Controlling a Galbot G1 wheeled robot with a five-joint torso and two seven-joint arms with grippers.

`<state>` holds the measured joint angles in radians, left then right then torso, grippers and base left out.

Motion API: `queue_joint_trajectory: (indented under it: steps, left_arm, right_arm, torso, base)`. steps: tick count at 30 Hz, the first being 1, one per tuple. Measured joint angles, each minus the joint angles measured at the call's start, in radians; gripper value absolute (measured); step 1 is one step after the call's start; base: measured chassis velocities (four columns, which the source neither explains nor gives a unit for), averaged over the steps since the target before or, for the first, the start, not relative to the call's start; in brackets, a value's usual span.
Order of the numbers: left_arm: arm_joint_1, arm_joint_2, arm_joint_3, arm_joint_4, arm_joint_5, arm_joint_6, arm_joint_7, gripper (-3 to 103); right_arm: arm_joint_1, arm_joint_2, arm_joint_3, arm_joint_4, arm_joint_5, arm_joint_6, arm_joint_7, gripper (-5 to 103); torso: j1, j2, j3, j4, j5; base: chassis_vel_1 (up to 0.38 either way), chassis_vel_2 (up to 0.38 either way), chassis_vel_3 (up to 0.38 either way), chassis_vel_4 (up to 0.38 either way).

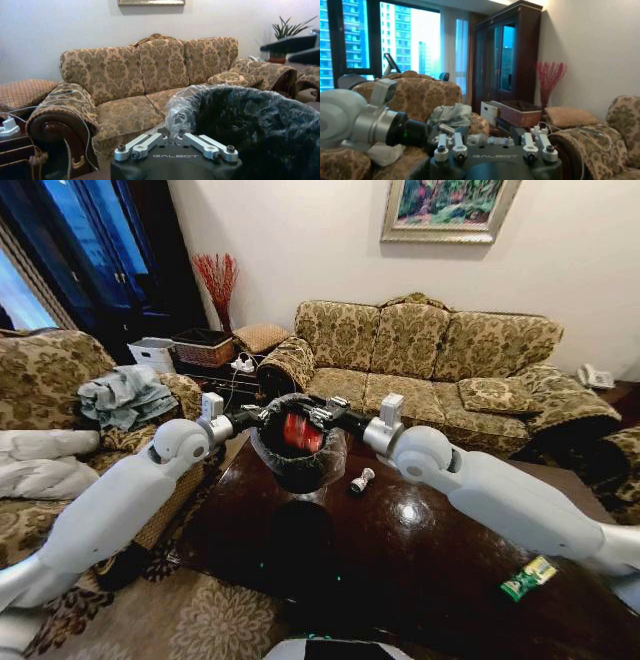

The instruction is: Move to the front of the table and place the trash on the table into the trash bin.

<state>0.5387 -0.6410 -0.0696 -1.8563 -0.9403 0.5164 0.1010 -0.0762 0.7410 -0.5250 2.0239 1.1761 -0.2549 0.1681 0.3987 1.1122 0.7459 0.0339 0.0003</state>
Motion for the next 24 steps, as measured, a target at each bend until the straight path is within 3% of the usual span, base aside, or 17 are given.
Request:
queue_joint_trajectory:
  steps: [2,3,6,7,9,10,12,15,16,17,18,21,23,24]
  left_arm:
    - [0.001,0.001,-0.002,-0.001,0.0,0.0,0.001,3]
    - [0.001,0.001,-0.002,-0.001,0.0,0.0,0.001,3]
    - [0.012,-0.035,-0.016,-0.008,0.007,-0.002,0.001,3]
    - [0.012,-0.035,-0.016,-0.008,0.007,-0.002,0.001,3]
    - [0.02,-0.06,-0.021,-0.009,0.028,-0.004,0.002,3]
    - [0.026,-0.089,-0.029,-0.005,0.054,-0.007,0.002,3]
    - [0.026,-0.1,-0.031,-0.002,0.058,-0.007,0.0,3]
    - [0.019,-0.129,-0.022,0.007,0.061,-0.007,-0.004,3]
    - [0.019,-0.129,-0.022,0.007,0.061,-0.007,-0.004,3]
    - [0.013,-0.131,-0.015,0.007,0.06,-0.007,-0.004,3]
    - [0.013,-0.131,-0.015,0.007,0.06,-0.007,-0.004,3]
    - [0.01,-0.137,-0.007,-0.001,0.06,-0.011,-0.004,3]
    - [0.012,-0.136,-0.007,-0.003,0.06,-0.014,-0.004,3]
    - [0.018,-0.132,-0.009,-0.011,0.066,-0.024,0.0,3]
  right_arm:
    - [0.002,-0.011,0.021,0.01,0.014,0.001,0.011,66]
    - [0.002,-0.011,0.021,0.01,0.014,0.001,0.011,66]
    - [0.036,-0.065,0.105,0.076,0.162,0.003,0.141,83]
    - [0.036,-0.065,0.105,0.076,0.162,0.003,0.141,83]
    - [0.034,-0.115,0.16,0.105,0.229,-0.002,0.209,89]
    - [-0.004,-0.192,0.217,0.114,0.245,-0.008,0.231,97]
    - [-0.027,-0.227,0.234,0.109,0.236,-0.008,0.23,97]
    - [-0.179,-0.298,0.321,0.026,0.11,0.026,0.17,100]
    - [-0.179,-0.298,0.321,0.026,0.11,0.026,0.17,100]
    - [-0.257,-0.295,0.346,-0.027,0.029,0.059,0.133,100]
    - [-0.257,-0.295,0.346,-0.027,0.029,0.059,0.133,100]
    - [-0.435,-0.262,0.388,-0.143,-0.149,0.136,0.113,100]
    - [-0.458,-0.259,0.396,-0.155,-0.169,0.146,0.113,100]
    - [-0.527,-0.242,0.429,-0.186,-0.231,0.18,0.113,100]
  torso:
    - [0.0,0.0,0.0,-0.0003,-0.0001]
    - [0.0,0.0,0.0,-0.0003,-0.0001]
    - [0.0,0.0,0.0,0.0001,-0.0005]
    - [0.0,0.0,0.0,0.0001,-0.0005]
    - [0.0,0.0,0.0,0.0002,-0.0007]
    - [0.0,0.0,0.0,-0.0001,-0.0004]
    - [0.0,0.0,0.0,-0.0006,-0.0001]
    - [0.0,0.0,0.0,-0.0013,0.0]
    - [0.0,0.0,0.0,-0.0013,0.0]
    - [0.0,0.0,0.0,-0.0012,0.0008]
    - [0.0,0.0,0.0,-0.0012,0.0008]
    - [0.0,0.0,0.0,0.0006,0.0002]
    - [0.0,0.0,0.0,0.0006,0.0001]
    - [0.0,0.0,0.0,0.0006,-0.0001]
  base:
    - [0.0,0.0,0.0,0.0]
    - [0.0,0.0,0.0,0.0]
    - [0.0,0.0,0.0,0.0]
    - [0.0,0.0,0.0,0.0]
    - [0.0,0.0,0.0,0.0]
    - [0.0,0.0,0.0,0.0]
    - [0.0,0.0,0.0,0.0]
    - [0.0,0.0,0.0,0.0]
    - [0.0,0.0,0.0,0.0]
    - [0.0,0.0,0.0,0.0]
    - [0.0,0.0,0.0,0.0]
    - [0.0,0.0,0.0,0.0]
    - [0.0,0.0,0.0,0.0]
    - [0.0,0.0,0.0,0.0]
